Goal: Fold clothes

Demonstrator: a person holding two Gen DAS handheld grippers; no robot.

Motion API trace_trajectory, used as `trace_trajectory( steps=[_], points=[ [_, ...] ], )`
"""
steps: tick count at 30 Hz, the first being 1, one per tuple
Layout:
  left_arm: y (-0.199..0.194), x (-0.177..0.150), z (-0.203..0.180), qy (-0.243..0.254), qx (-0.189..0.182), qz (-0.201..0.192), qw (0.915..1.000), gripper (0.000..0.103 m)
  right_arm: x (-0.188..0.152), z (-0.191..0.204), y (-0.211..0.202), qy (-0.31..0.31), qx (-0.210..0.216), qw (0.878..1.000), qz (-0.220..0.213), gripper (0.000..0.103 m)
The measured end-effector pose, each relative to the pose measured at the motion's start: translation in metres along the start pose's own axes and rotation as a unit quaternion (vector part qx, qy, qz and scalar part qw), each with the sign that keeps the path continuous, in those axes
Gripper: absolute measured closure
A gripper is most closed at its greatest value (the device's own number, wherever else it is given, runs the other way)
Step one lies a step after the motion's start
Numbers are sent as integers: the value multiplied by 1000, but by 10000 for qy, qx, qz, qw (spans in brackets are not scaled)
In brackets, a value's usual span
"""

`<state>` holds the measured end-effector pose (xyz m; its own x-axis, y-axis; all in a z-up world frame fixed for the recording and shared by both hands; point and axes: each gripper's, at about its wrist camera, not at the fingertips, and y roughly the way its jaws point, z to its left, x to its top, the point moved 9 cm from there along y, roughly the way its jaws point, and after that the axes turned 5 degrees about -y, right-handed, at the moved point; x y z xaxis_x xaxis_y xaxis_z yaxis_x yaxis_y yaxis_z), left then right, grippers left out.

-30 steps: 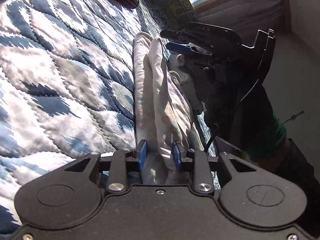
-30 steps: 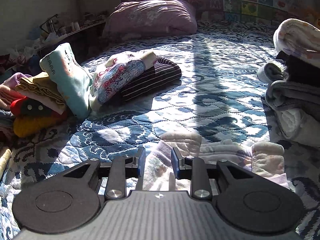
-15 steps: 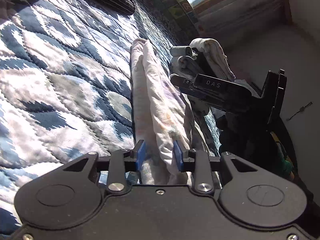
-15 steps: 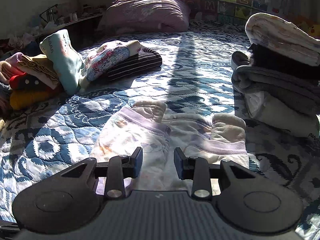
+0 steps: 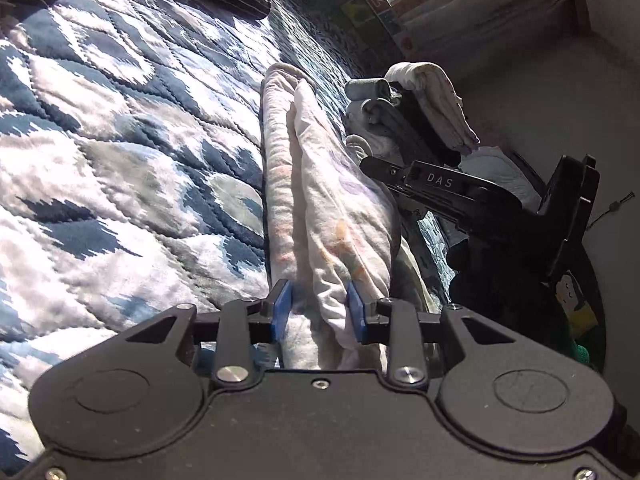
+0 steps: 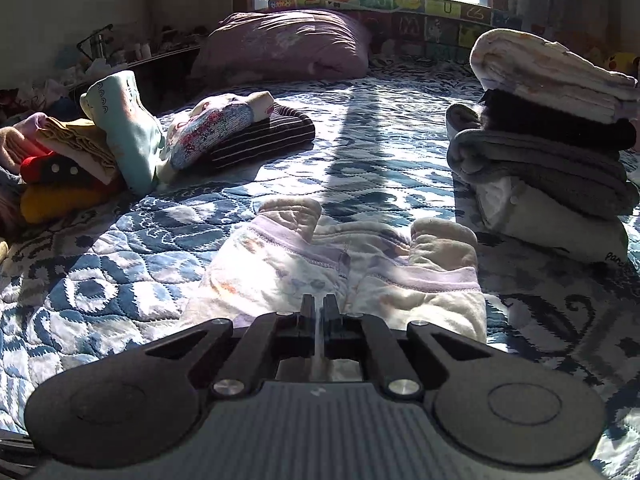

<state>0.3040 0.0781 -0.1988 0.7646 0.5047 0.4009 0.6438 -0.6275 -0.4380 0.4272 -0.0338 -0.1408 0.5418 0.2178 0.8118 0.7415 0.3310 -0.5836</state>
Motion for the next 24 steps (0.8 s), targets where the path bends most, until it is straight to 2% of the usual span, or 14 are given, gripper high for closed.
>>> trace_trajectory(
  steps=[2,7,9,11,13,22,24],
  points=[
    [-1,0,0,-9,-5,7,10000,73,11,5,-1,-165,113,9997,-169,94],
    [3,1,-1,60,20,29,10000,72,22,48,25,-1170,478,9919,92,94],
    [4,1,-2,101,40,45,9999,72,22,55,44,-1360,555,9884,380,94],
    [5,1,-1,119,56,72,9999,72,23,60,64,-1547,621,9836,686,88],
    [6,1,1,148,96,96,9998,72,10,62,81,-1670,618,9801,878,86],
    [8,2,0,397,179,168,9989,70,-4,65,83,-1996,614,9763,562,85],
    [2,3,-1,401,111,121,9991,63,5,62,78,-1889,631,9782,591,82]
  ],
)
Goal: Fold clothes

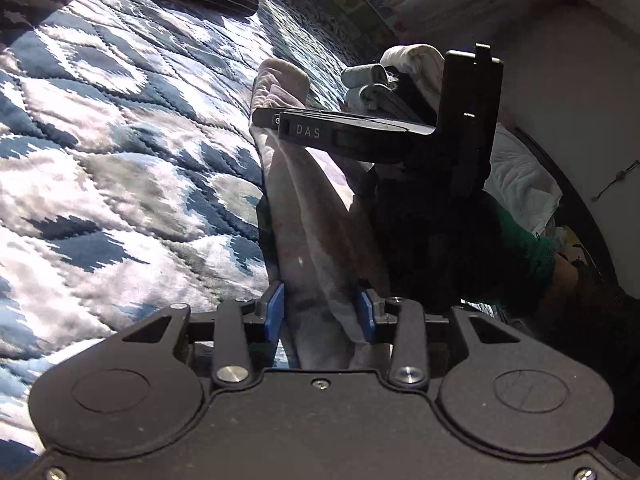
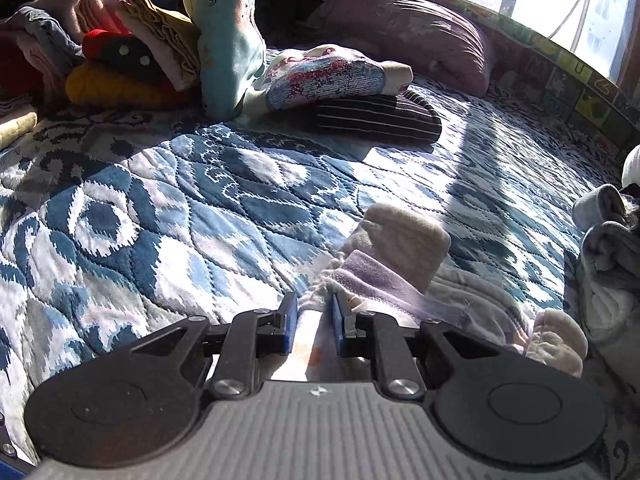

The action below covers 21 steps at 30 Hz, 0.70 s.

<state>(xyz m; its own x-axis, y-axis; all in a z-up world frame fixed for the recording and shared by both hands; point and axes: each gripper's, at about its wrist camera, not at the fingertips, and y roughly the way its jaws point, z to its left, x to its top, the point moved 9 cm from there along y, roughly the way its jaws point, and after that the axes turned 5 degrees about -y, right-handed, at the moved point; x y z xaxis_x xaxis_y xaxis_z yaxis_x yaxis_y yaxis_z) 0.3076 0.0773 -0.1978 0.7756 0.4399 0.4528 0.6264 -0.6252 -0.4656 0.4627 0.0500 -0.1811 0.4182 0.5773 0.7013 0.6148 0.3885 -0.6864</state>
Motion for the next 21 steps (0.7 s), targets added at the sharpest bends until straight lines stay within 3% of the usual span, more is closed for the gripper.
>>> trace_trajectory(
  steps=[3,6,9,14,17,21],
  points=[
    [-15,3,-1,13,-149,-137,9998,60,12,-13,-37,580,34,9978,-309,73],
    [-31,5,2,11,-208,-276,9994,56,-4,-30,-83,1043,-54,9929,-572,64],
    [-35,4,11,-432,-395,-266,9979,45,-28,-49,-127,1619,-112,9836,-783,54],
    [-21,0,18,-869,-388,-202,9953,43,-119,-73,-185,3100,-87,9454,-998,36],
    [-16,-3,14,-727,-275,-263,9966,43,-165,-69,-199,3764,53,9202,-1072,34],
    [-9,-13,5,-64,124,-327,9994,43,-207,-60,-196,4439,277,8888,-1104,34]
  ],
)
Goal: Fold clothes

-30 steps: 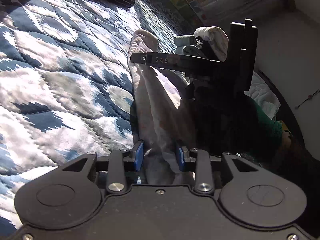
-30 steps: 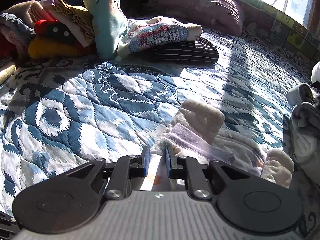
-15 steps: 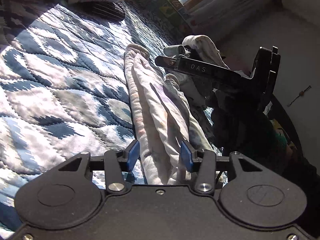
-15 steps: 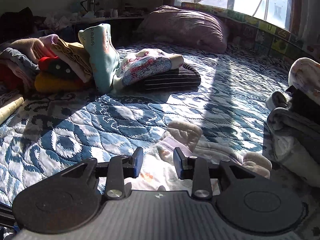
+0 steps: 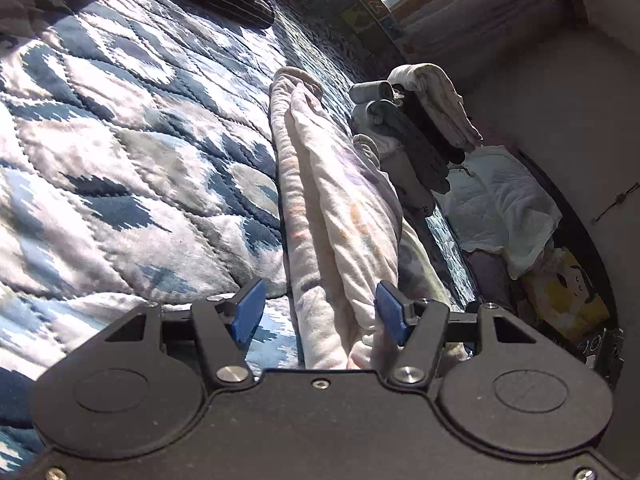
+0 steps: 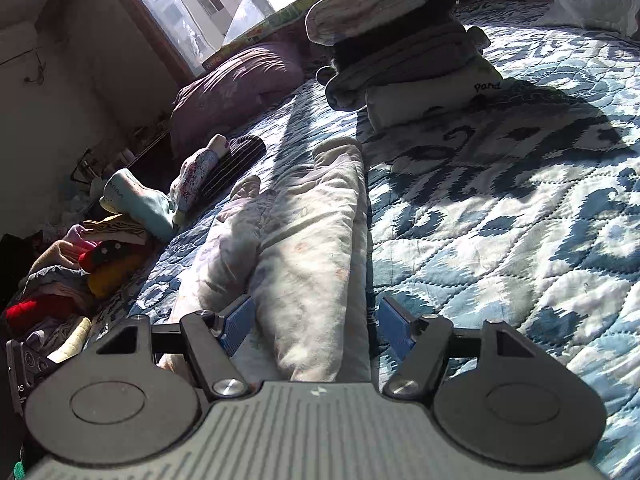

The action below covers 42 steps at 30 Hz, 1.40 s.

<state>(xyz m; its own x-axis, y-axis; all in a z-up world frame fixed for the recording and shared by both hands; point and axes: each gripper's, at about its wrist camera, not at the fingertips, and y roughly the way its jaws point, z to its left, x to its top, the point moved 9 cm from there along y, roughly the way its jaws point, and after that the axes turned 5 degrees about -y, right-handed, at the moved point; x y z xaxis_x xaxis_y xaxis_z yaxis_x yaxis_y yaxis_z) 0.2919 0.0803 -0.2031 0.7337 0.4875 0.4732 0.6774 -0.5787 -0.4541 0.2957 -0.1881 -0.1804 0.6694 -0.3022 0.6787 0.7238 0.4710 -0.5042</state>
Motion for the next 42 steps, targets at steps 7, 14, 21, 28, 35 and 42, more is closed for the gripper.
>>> trace_trajectory(
  steps=[7,14,21,28,35,42],
  points=[
    [8,-10,-2,538,367,-282,9975,39,-28,-20,12,706,452,9965,-53,45],
    [11,-3,6,443,504,-324,9972,60,-42,1,20,-705,125,9974,-49,52],
    [-15,0,-11,542,233,-650,9961,52,-26,-3,-27,-714,425,9957,-416,48],
    [-54,-25,-46,3313,753,-656,9382,44,-41,-9,-59,-2734,-449,9600,-407,48],
    [-30,-88,-27,6289,1829,-73,7556,43,-102,20,-42,-5256,-1278,8410,-68,49],
    [-6,-90,-26,7331,1772,-738,6525,39,-93,33,-25,-6113,-1395,7776,-467,48]
  ],
)
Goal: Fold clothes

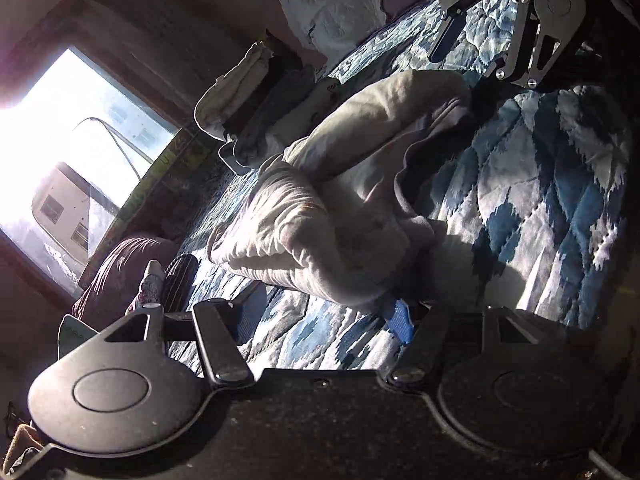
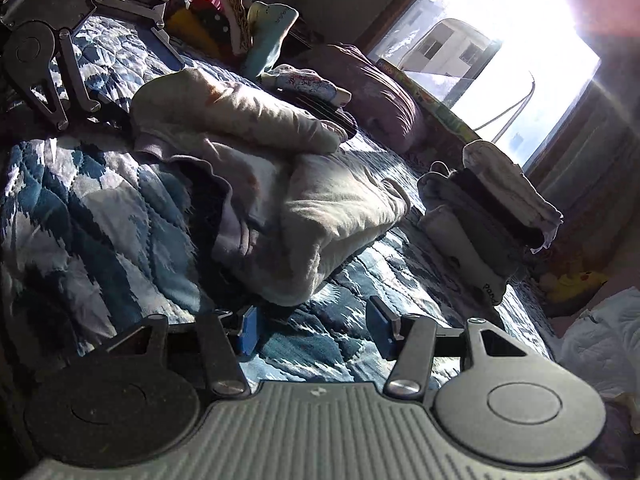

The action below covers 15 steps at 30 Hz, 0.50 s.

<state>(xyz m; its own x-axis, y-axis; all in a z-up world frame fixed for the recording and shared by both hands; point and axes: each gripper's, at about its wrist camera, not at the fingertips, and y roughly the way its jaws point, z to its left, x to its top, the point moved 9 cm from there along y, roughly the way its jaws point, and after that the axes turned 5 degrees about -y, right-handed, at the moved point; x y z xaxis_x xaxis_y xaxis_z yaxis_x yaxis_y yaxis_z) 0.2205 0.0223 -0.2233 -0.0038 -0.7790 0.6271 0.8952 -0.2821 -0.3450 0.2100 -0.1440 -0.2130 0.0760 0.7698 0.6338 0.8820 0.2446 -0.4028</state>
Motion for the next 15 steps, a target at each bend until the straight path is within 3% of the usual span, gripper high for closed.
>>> trace_trajectory(
  steps=[6,8,12,15],
  points=[
    [1,5,3,740,369,-455,9955,38,7,2,-5,-1073,-465,9912,-627,48],
    [-3,9,4,1329,605,-718,9867,36,9,3,-9,-1555,-596,9820,-896,48],
    [-1,2,0,2231,586,-1202,9656,35,5,6,-10,-2411,-640,9588,-1359,46],
    [-1,-1,5,2447,463,-1576,9556,33,3,7,-11,-2902,-702,9376,-1780,43]
  ],
)
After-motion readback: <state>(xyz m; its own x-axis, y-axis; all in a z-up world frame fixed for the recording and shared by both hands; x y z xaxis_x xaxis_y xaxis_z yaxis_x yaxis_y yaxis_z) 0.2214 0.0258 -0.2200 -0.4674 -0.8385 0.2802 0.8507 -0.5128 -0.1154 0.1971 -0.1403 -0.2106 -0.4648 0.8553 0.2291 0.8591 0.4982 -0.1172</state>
